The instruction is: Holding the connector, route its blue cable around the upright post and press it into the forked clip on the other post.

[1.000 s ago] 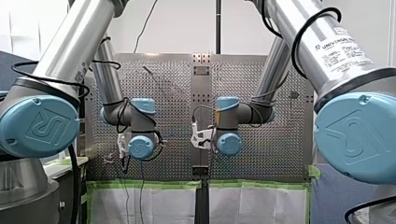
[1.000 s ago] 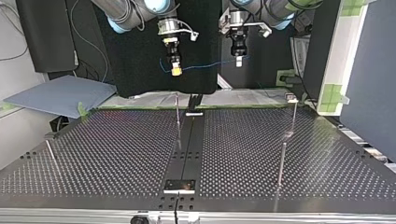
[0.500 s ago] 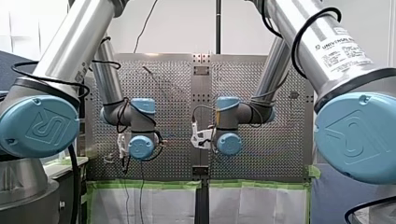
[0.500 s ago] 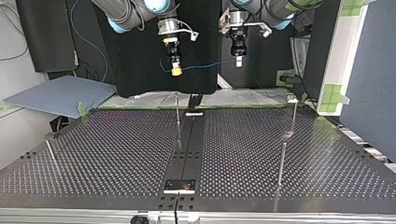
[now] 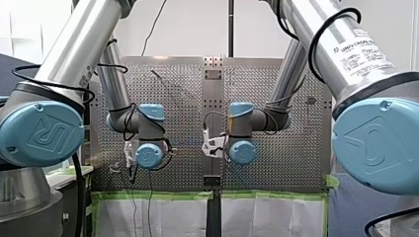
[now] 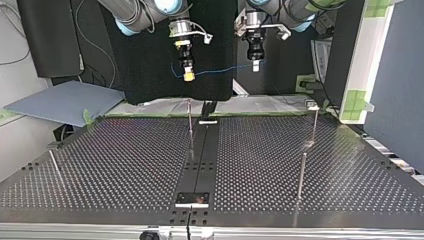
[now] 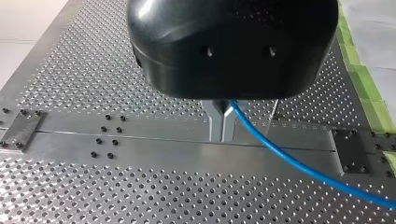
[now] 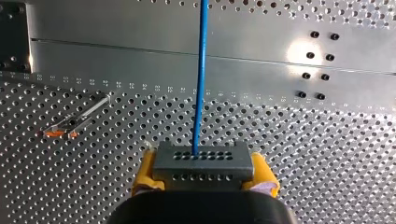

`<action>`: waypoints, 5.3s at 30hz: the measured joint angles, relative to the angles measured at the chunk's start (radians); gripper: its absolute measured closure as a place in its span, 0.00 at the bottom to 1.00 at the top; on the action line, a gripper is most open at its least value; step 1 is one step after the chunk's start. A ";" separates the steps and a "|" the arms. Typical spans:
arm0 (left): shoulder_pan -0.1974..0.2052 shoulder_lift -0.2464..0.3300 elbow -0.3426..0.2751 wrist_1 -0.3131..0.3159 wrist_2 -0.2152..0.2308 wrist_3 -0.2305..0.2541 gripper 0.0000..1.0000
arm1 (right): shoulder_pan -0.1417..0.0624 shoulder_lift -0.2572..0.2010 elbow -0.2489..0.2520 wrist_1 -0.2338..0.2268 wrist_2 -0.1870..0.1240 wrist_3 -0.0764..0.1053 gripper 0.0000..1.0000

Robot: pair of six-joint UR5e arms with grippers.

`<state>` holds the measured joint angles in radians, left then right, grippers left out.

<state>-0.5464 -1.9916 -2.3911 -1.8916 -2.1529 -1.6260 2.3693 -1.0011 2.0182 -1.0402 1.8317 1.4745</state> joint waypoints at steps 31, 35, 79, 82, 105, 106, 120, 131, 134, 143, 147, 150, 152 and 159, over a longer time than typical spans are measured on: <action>-0.010 -0.009 -0.029 0.003 0.012 -0.003 1.00 | 0.001 0.000 0.000 -0.002 0.000 0.000 1.00; -0.011 -0.009 -0.029 0.003 0.012 -0.003 1.00 | 0.001 0.000 0.000 -0.001 0.000 0.000 1.00; 0.038 -0.025 0.041 -0.064 0.043 0.016 1.00 | 0.019 0.168 -0.161 0.161 0.140 -0.008 1.00; 0.044 0.000 0.070 -0.092 0.051 0.000 1.00 | 0.021 0.141 -0.188 0.186 0.122 0.012 1.00; 0.099 0.200 0.141 -0.295 0.022 -0.010 1.00 | 0.021 -0.050 -0.328 0.293 0.009 0.030 1.00; 0.104 0.211 0.144 -0.306 0.022 -0.011 1.00 | 0.021 -0.058 -0.335 0.301 0.007 0.030 1.00; 0.163 0.326 0.217 -0.421 -0.044 -0.009 1.00 | 0.022 -0.140 -0.448 0.395 -0.059 0.030 1.00; 0.253 0.424 0.255 -0.519 0.010 -0.034 1.00 | 0.022 -0.142 -0.513 0.442 -0.118 0.031 1.00; 0.282 0.453 0.265 -0.547 0.039 -0.041 1.00 | 0.022 -0.142 -0.531 0.449 -0.136 0.031 1.00; 0.353 0.528 0.328 -0.623 0.076 -0.065 1.00 | 0.022 -0.142 -0.586 0.473 -0.174 0.032 1.00; 0.365 0.557 0.362 -0.657 0.083 -0.074 1.00 | 0.022 -0.142 -0.619 0.495 -0.187 0.036 1.00; 0.372 0.559 0.388 -0.675 0.094 -0.083 1.00 | 0.022 -0.142 -0.646 0.507 -0.190 0.041 1.00; 0.377 0.555 0.407 -0.683 0.106 -0.091 1.00 | 0.022 -0.142 -0.659 0.511 -0.191 0.047 1.00; 0.393 0.529 0.470 -0.697 0.141 -0.113 1.00 | 0.012 -0.141 -0.694 0.497 -0.201 0.087 1.00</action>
<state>-0.1531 -1.4629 -1.9208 -2.5887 -2.0118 -1.7394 2.3808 -1.1425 1.3246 -0.5428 1.6309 1.5619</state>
